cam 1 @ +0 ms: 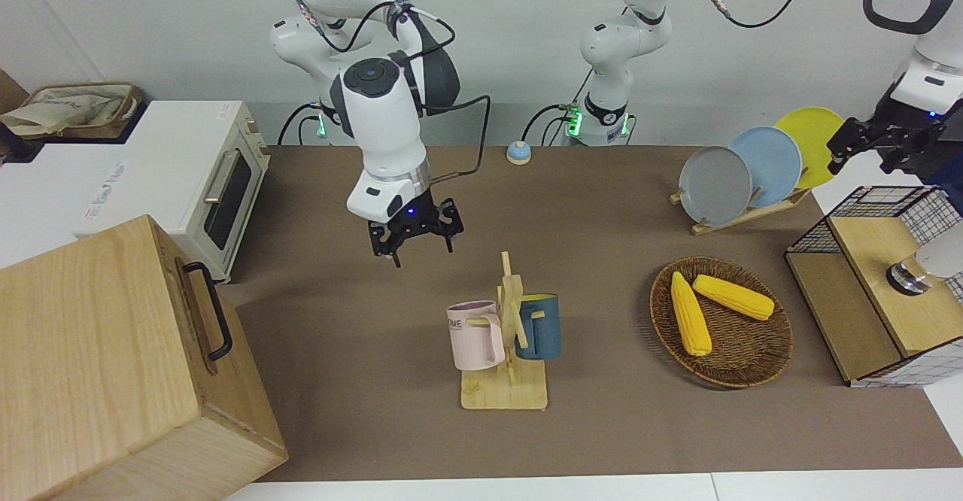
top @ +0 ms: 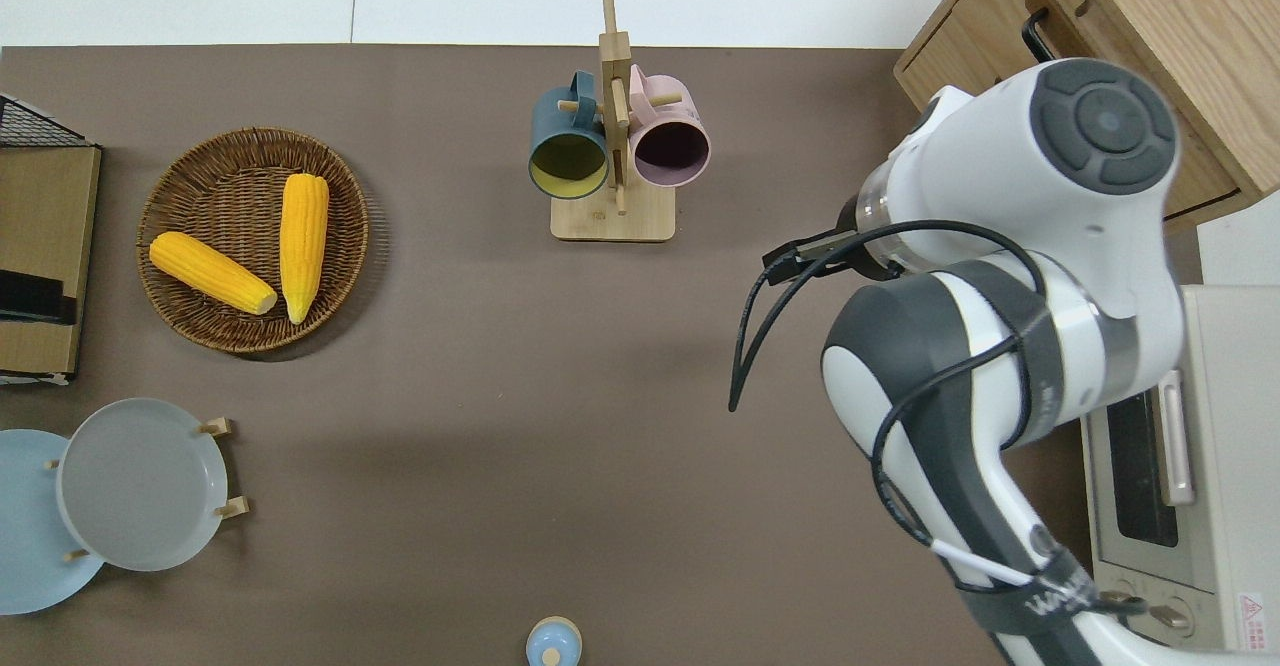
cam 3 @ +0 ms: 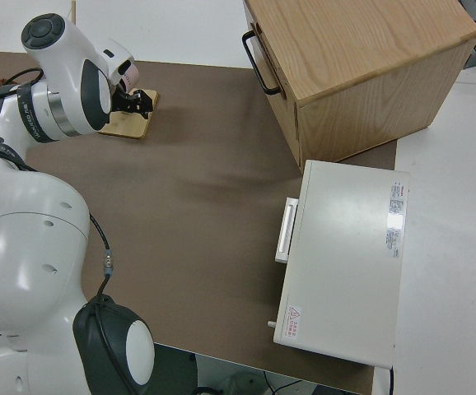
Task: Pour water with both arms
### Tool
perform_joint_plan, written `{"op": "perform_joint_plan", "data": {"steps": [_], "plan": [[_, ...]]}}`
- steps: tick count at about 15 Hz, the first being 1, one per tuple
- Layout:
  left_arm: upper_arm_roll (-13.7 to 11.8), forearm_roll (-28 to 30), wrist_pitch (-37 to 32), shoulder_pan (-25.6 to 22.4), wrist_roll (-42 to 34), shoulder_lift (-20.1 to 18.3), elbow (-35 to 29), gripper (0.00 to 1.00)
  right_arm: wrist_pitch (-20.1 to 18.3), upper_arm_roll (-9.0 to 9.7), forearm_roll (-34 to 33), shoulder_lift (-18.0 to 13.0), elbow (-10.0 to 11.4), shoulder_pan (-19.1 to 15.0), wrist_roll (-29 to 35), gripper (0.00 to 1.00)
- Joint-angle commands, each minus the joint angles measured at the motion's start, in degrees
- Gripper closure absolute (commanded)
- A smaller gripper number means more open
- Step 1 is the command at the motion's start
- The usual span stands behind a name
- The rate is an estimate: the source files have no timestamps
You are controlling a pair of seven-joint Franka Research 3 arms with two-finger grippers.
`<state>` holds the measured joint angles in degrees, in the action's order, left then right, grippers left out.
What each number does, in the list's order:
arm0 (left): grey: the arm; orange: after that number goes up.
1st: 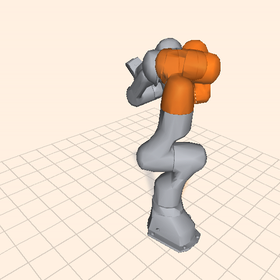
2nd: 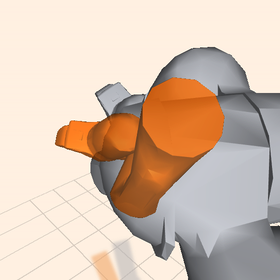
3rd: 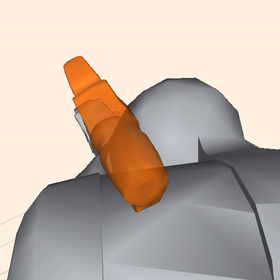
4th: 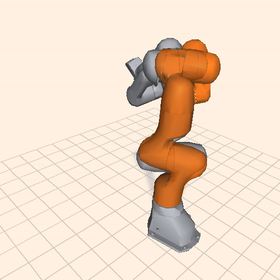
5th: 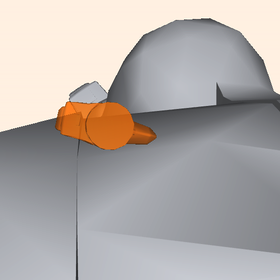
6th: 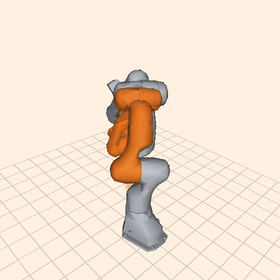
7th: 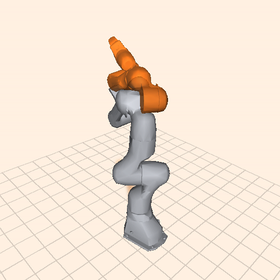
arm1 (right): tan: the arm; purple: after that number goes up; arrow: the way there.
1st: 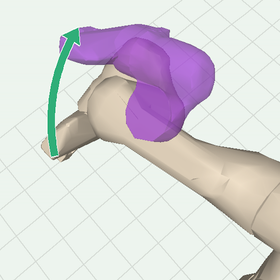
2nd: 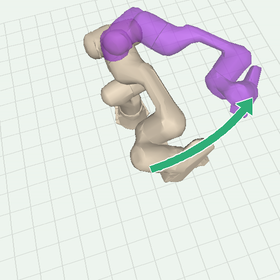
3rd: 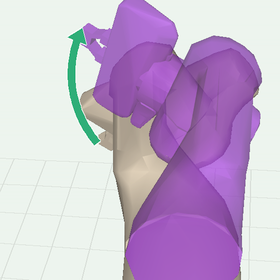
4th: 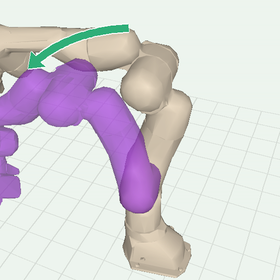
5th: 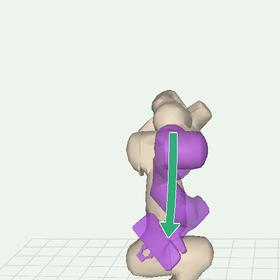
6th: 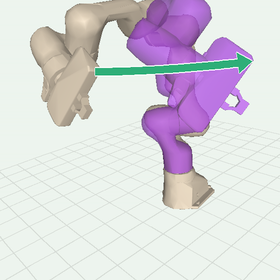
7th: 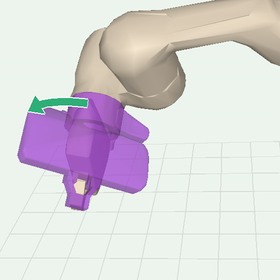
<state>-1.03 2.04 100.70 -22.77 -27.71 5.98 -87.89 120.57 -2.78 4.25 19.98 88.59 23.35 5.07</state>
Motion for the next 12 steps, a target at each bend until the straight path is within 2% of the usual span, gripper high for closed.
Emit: {"op": "perform_joint_plan", "data": {"steps": [1,3,5,8,12], "plan": [[0.42,3.23,5.10,-5.43,-8.57,2.89,1.85,0.01,7.47,-0.21,0.15,3.30,-0.26,1.43,0.03,0.009],[0.50,4.62,8.35,-7.01,-9.99,4.03,1.85,0.01,10.29,-0.21,-0.12,4.09,-0.34,1.26,-0.67,0.009],[0.50,8.84,11.95,-8.16,-10.78,4.74,1.76,0.01,12.93,-0.21,-2.39,4.53,-0.43,0.56,-2.25,0.011],[0.59,12.27,19.16,-10.44,-15.78,7.10,1.23,0.00,14.69,-0.21,-3.55,5.76,-1.75,0.38,-2.96,0.013],[0.68,23.07,26.63,-12.47,-22.55,9.48,0.18,0.00,18.82,-0.21,-3.55,8.31,-3.86,0.29,-3.05,0.023]]}}
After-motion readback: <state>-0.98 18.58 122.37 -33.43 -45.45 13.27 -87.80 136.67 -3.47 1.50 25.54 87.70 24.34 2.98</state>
